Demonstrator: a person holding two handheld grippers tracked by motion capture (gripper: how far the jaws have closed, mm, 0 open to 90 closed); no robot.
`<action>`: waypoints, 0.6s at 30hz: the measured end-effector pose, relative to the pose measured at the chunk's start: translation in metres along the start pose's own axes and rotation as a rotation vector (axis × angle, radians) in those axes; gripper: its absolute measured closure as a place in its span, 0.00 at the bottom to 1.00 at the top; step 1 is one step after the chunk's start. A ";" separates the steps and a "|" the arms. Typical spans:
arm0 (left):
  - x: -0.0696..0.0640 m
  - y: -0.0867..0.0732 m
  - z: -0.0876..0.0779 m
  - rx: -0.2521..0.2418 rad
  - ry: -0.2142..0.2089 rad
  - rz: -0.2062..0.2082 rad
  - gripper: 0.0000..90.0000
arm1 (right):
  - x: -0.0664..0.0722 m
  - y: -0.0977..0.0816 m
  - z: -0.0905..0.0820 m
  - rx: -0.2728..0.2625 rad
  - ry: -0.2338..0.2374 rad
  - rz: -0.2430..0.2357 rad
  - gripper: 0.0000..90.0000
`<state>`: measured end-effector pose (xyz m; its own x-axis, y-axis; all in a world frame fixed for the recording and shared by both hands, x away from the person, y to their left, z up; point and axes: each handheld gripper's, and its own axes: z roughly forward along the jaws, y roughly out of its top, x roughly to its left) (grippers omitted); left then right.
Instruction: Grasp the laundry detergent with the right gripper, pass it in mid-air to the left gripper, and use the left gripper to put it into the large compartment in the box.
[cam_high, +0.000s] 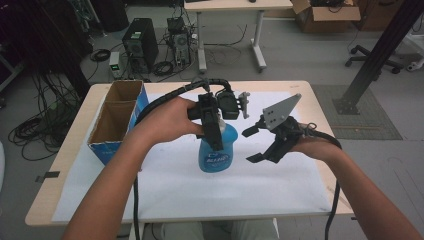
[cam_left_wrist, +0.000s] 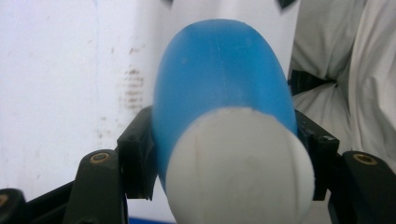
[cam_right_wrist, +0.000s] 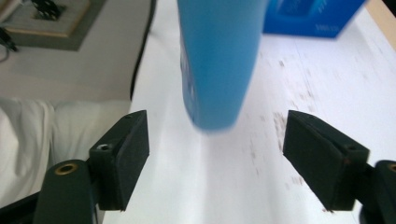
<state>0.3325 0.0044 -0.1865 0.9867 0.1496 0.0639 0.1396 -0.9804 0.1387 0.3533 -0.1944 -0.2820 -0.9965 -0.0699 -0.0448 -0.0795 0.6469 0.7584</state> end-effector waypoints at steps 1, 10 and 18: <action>0.001 -0.002 -0.002 0.005 0.006 -0.013 0.42 | 0.000 -0.002 -0.003 0.013 -0.009 0.010 0.24; 0.009 -0.014 -0.019 0.023 0.067 -0.116 0.42 | -0.003 -0.016 -0.030 0.099 -0.068 0.061 0.17; 0.019 -0.025 -0.037 0.026 0.109 -0.239 0.42 | -0.002 -0.019 -0.047 0.157 -0.112 0.083 0.14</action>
<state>0.3443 0.0360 -0.1519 0.9107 0.3891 0.1389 0.3714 -0.9182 0.1376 0.3579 -0.2420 -0.2657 -0.9956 0.0674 -0.0654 0.0085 0.7578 0.6524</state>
